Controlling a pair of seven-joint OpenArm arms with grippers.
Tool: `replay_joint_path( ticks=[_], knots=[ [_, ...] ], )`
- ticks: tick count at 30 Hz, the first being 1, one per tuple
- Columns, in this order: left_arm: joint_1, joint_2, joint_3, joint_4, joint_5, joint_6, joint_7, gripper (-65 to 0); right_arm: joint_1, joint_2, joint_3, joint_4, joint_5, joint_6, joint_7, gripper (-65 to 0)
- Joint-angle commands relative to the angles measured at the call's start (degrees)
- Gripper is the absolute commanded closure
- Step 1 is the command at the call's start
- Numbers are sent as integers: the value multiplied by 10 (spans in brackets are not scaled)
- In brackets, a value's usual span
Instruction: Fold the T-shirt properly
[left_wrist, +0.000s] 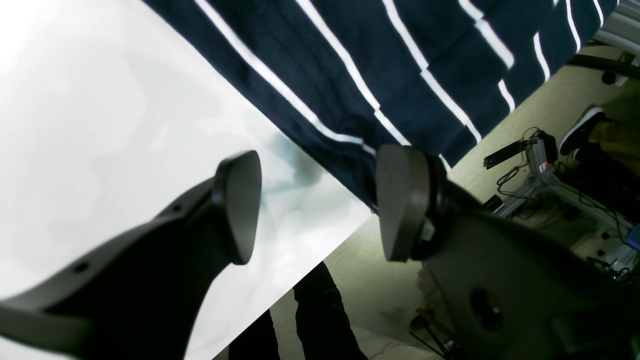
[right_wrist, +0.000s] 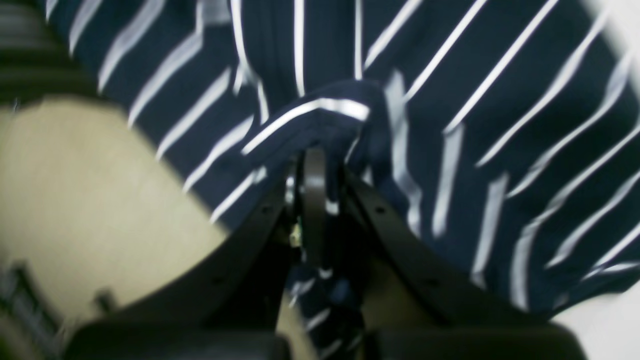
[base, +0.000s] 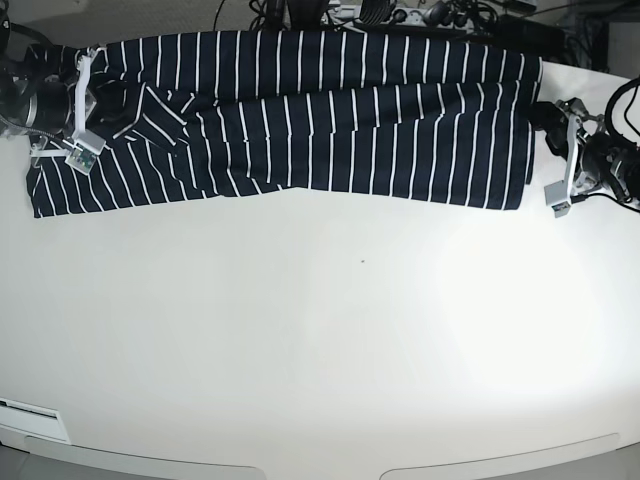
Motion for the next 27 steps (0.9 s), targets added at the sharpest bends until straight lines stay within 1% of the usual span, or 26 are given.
replay_joint_path(
  ticks=[1,3,5,6,9,10,11,13,15,16,18,21,25,27],
  knots=[
    [-8,-17,-7,4,-5,2,4,-382,4,13,6,7,-4,3,26,0],
    [-8,-17,-7,4,-5,2,4,-382,4,11,6,7,-25,-21,64,0],
    [-8,-17,-7,4,-5,2,4,-382,4,6,6,7,-52,-36,71,0],
    [-8,-17,-7,4,-5,2,3,-382,4,4,6,7,-59,-41,71,-45],
    [-8,-15,-7,4,-5,2,2,-382,4,-3,6,7,-79,-58,71,-264],
    [-8,-12,-7,4,-5,2,2,-382,4,-5,6,7,-92,-68,76,-317],
    [-8,-9,-7,4,-5,2,2,-382,4,-5,6,7,-111,-88,88,-333],
    [-8,2,-7,4,-5,2,2,-382,4,-5,6,7,-172,-147,113,-332],
    [-8,11,-7,4,-4,2,2,-382,4,-5,6,7,-223,-184,132,-332],
    [-8,14,-7,4,-5,2,2,-382,4,-5,6,7,-237,-193,134,-332],
    [-8,19,-7,4,-5,3,2,-382,4,-5,6,7,-245,-195,133,-332],
    [-8,24,-7,4,-5,3,2,-382,4,-5,6,7,-250,-226,133,-332],
    [-8,26,-7,4,-4,2,4,-382,4,-5,6,9,-276,-247,133,-329],
    [-8,26,-7,4,-1,2,10,-382,4,-5,6,24,-275,-250,131,-310]
  ],
)
